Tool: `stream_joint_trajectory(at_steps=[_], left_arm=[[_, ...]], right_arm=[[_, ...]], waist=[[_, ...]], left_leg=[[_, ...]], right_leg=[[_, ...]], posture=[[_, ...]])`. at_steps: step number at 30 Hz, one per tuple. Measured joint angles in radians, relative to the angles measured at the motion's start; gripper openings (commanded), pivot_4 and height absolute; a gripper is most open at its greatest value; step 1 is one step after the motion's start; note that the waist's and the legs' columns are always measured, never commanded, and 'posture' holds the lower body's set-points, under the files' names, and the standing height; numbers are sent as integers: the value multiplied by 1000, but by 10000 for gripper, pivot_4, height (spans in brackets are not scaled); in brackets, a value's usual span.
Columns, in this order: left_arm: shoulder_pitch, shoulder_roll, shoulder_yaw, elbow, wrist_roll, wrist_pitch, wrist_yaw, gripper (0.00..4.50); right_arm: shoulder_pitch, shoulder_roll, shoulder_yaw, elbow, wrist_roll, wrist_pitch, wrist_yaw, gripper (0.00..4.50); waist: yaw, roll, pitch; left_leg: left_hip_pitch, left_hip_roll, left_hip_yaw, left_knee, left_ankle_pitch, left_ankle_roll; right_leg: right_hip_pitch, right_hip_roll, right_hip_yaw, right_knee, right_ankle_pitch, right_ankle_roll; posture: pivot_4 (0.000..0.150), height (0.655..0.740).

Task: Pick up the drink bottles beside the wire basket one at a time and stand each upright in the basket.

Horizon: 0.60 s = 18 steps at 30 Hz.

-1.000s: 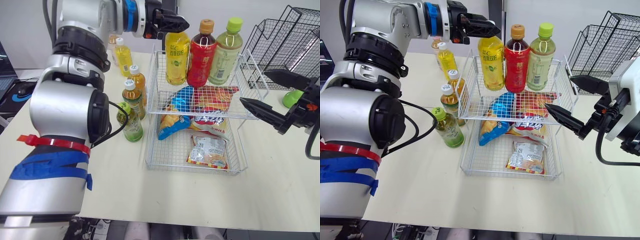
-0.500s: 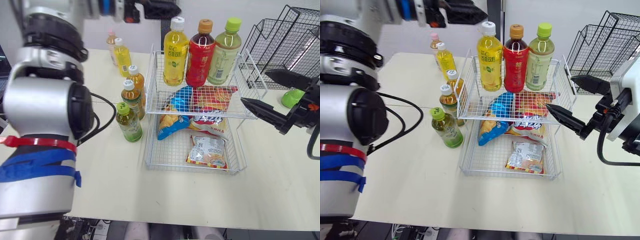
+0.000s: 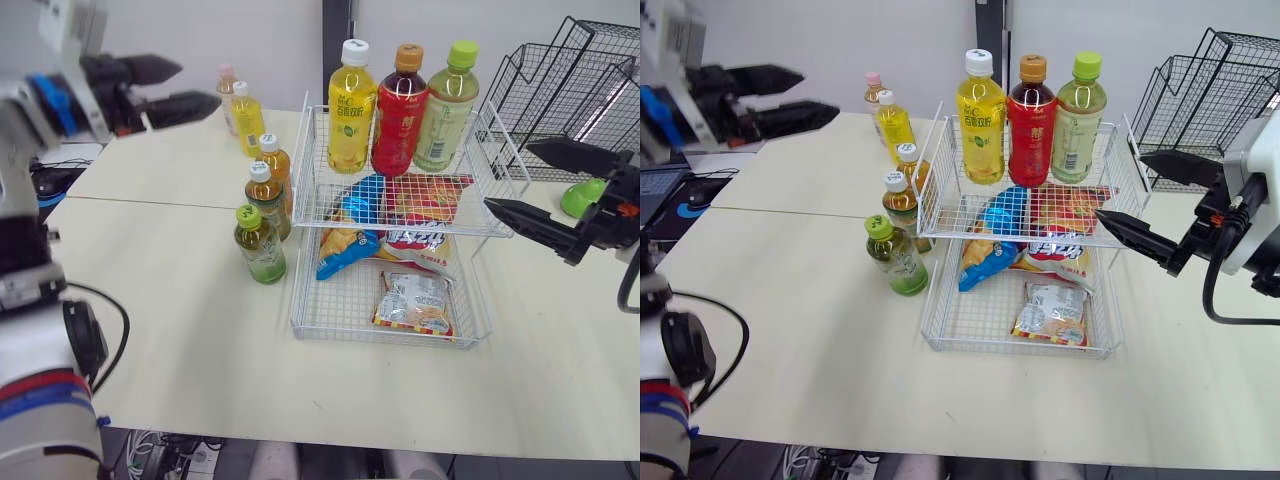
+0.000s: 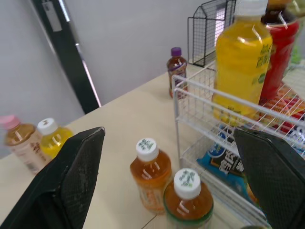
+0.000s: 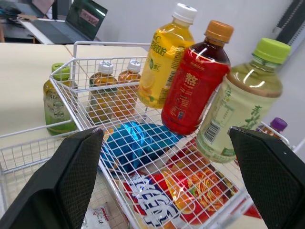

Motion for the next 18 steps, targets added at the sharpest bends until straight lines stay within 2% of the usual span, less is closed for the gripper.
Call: stream_joint_trajectory(at_steps=[7,11,14,18], left_arm=[[462,37,179,-183,-83,-46,-8,44679],[667,31,244,-283,-128,-67,-10,44679],[790,-15,283,-369,-172,-61,17,44679],[838,-79,285,-463,-232,-27,93,44679]], right_arm=[[-99,2,117,58,-11,-30,132,45000],[-162,11,169,57,5,-26,177,45000],[-207,43,230,42,12,-22,187,45000],[-240,78,285,26,22,-6,180,45000]], waist=[[-2,0,0],[0,0,0],[1,0,0],[8,0,0]], left_leg=[[1,1,1,-1,0,0],[1,2,0,-1,0,0],[1,2,0,-1,0,0],[1,2,-1,-1,0,1]], right_leg=[[0,0,0,-1,0,0],[0,-1,0,-1,0,-1],[0,-2,0,-1,0,-1],[1,-3,-1,-1,0,-1]], posture=[[1500,7400],[1500,7400],[1500,7400],[1500,7400]])
